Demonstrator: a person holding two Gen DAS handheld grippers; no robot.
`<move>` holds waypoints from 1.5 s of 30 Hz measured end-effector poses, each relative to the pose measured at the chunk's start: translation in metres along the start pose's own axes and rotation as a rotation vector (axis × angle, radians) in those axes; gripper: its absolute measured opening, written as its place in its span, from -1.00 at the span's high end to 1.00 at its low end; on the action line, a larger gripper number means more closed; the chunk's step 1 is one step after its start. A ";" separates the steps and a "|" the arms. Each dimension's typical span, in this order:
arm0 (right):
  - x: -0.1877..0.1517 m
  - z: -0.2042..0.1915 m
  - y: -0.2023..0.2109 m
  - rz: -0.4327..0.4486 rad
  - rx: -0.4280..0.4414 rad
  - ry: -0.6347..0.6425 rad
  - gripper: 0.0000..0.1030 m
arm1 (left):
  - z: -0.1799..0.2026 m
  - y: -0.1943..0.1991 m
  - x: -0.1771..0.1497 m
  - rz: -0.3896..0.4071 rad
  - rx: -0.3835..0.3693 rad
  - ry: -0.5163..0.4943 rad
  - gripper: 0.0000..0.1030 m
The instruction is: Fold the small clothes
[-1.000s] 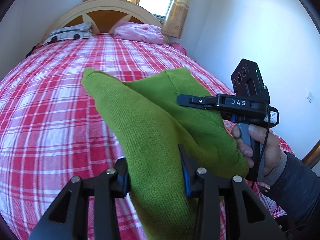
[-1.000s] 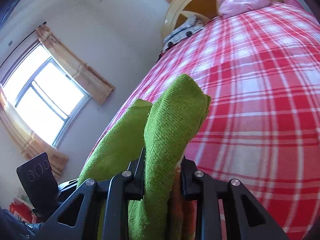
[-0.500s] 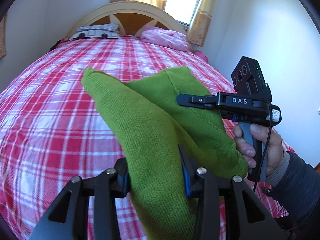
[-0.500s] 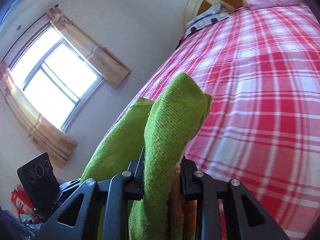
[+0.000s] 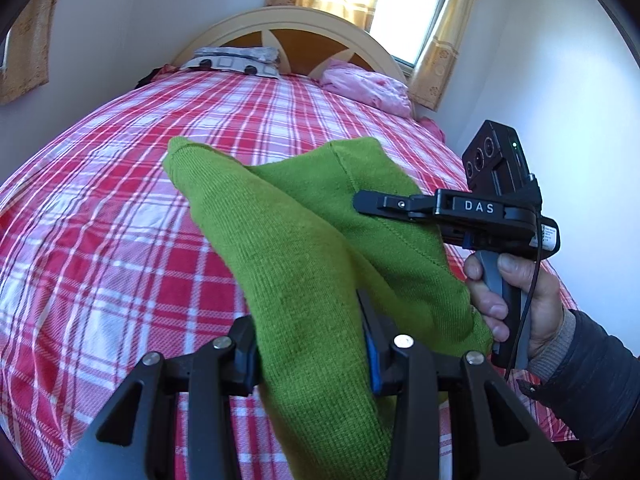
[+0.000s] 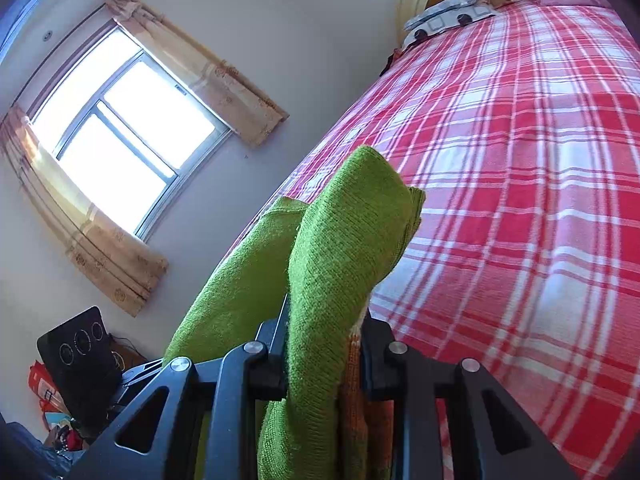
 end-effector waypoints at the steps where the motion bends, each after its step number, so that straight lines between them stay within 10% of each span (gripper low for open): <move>1: 0.000 -0.001 -0.005 -0.007 0.004 0.003 0.49 | -0.004 0.001 -0.001 0.003 0.006 0.005 0.21; 32: -0.034 0.010 -0.068 -0.146 0.005 -0.018 0.49 | -0.065 0.004 -0.057 -0.032 0.062 0.102 0.20; 45: -0.042 0.018 -0.067 -0.166 -0.166 0.064 0.31 | -0.067 0.012 -0.068 -0.028 0.104 0.084 -0.11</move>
Point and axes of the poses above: each gripper's, at about its wrist camera, not at the fingertips, and y roughly against the way its jaws point, z to its right, x to its top, the point moved 8 cm from there along -y, roughly the way its jaws point, and after that the axes turned 1 degree about -y, right-handed, at the moved point
